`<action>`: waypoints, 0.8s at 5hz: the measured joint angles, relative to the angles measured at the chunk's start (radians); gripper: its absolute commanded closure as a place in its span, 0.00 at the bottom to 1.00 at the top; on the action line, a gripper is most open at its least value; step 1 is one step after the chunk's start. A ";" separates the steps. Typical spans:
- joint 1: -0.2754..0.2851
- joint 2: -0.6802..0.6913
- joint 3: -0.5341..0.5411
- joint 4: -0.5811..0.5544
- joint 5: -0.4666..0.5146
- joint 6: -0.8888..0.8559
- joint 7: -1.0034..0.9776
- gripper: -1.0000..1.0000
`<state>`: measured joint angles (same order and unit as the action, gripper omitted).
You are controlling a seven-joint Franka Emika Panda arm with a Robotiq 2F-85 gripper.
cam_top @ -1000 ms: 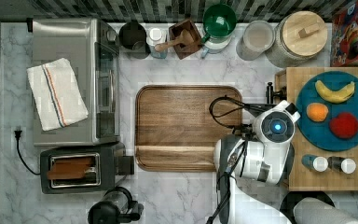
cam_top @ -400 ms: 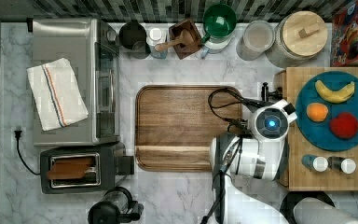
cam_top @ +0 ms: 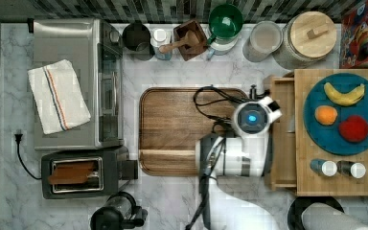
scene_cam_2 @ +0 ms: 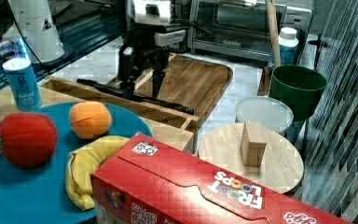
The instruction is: Open the drawer.
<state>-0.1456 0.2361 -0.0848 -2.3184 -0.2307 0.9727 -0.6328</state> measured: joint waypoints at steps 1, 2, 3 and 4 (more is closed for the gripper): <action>0.038 -0.007 0.055 -0.006 -0.012 -0.024 0.043 0.00; 0.102 -0.009 0.077 -0.010 -0.012 -0.025 0.078 0.00; 0.139 -0.010 0.102 -0.014 -0.030 -0.026 0.137 0.00; 0.156 -0.010 0.107 -0.014 -0.049 -0.028 0.176 0.00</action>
<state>0.0104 0.2266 0.0219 -2.3320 -0.2795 0.9443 -0.4570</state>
